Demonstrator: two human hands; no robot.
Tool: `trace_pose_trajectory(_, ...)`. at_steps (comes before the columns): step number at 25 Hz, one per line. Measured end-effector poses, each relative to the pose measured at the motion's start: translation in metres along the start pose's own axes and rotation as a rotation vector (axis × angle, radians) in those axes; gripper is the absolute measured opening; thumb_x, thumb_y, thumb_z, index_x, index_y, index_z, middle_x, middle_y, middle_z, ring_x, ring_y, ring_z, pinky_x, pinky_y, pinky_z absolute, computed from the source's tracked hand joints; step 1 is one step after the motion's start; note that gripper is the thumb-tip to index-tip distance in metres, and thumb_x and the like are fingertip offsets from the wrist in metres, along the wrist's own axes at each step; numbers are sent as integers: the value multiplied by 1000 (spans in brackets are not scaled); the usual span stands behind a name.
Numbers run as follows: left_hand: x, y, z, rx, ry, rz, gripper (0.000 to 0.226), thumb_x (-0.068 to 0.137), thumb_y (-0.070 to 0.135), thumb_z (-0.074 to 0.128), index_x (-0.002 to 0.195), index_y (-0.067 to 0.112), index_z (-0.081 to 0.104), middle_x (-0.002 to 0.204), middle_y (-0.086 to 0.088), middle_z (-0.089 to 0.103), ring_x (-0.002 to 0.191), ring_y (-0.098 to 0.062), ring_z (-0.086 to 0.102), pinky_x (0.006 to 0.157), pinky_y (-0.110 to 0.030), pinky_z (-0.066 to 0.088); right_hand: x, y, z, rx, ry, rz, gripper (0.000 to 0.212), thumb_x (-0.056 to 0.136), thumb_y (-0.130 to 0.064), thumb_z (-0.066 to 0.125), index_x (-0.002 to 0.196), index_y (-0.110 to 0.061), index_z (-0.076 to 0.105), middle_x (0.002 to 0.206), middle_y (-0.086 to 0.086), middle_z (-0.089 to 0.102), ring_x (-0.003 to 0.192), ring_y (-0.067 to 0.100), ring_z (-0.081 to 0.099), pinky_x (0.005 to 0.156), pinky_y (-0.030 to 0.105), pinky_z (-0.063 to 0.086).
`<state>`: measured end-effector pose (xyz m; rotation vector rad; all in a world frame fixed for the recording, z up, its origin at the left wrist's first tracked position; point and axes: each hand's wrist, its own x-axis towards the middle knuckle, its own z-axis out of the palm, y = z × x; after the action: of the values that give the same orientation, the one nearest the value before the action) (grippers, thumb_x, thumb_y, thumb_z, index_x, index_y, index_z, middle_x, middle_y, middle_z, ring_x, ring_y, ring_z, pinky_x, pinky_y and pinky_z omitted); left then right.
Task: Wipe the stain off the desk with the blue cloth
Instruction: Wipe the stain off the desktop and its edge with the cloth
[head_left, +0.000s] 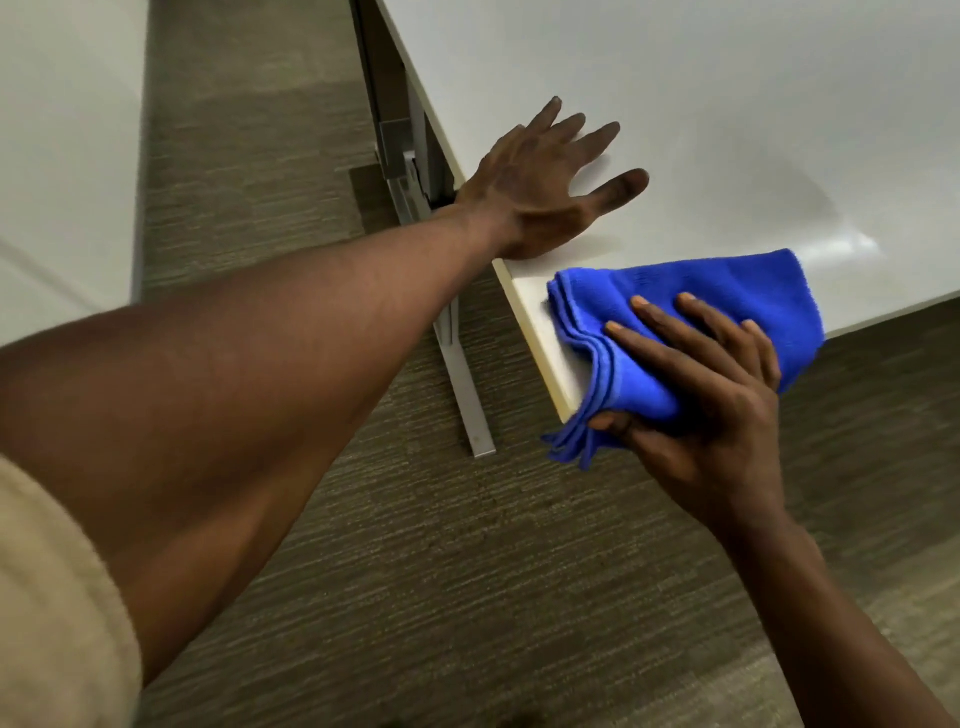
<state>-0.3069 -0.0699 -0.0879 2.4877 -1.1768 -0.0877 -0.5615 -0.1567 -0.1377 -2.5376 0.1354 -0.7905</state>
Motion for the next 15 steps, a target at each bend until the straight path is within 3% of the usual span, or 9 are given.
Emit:
trace_pose_trajectory(4, -1, 2, -2, 9, 5, -3, 81, 95, 79, 26, 161, 32, 27, 169, -1, 26, 159, -20, 6, 126, -42, 11, 0, -32, 16, -37, 32, 121, 70, 87, -81, 51, 141, -37, 59, 155, -9, 52, 151, 27, 37, 126, 59, 11)
trace_pose_trajectory(7, -2, 4, -2, 11, -2, -11, 80, 95, 78, 26, 161, 32, 27, 169, -1, 26, 159, -19, 5, 126, -41, 10, -7, -40, 18, -104, -34, 113, 73, 85, -74, 61, 147, -36, 56, 162, -8, 44, 157, 26, 26, 129, 57, 4)
trace_pose_trajectory(10, -2, 3, -4, 22, -5, -7, 81, 95, 78, 26, 162, 31, 26, 169, -2, 25, 159, -20, 5, 126, -42, 10, -9, -31, 8, 41, -61, 90, 70, 78, -61, 74, 141, -35, 62, 159, -12, 49, 156, 18, 29, 129, 56, 8)
trace_pose_trajectory(15, -2, 4, -4, 33, -24, 5, 82, 95, 78, 24, 162, 31, 24, 170, -3, 24, 159, -21, 4, 128, -44, 10, 5, -33, 0, 146, -64, 184, 75, 65, -69, 77, 130, -32, 68, 150, -13, 56, 154, 15, 33, 128, 57, 9)
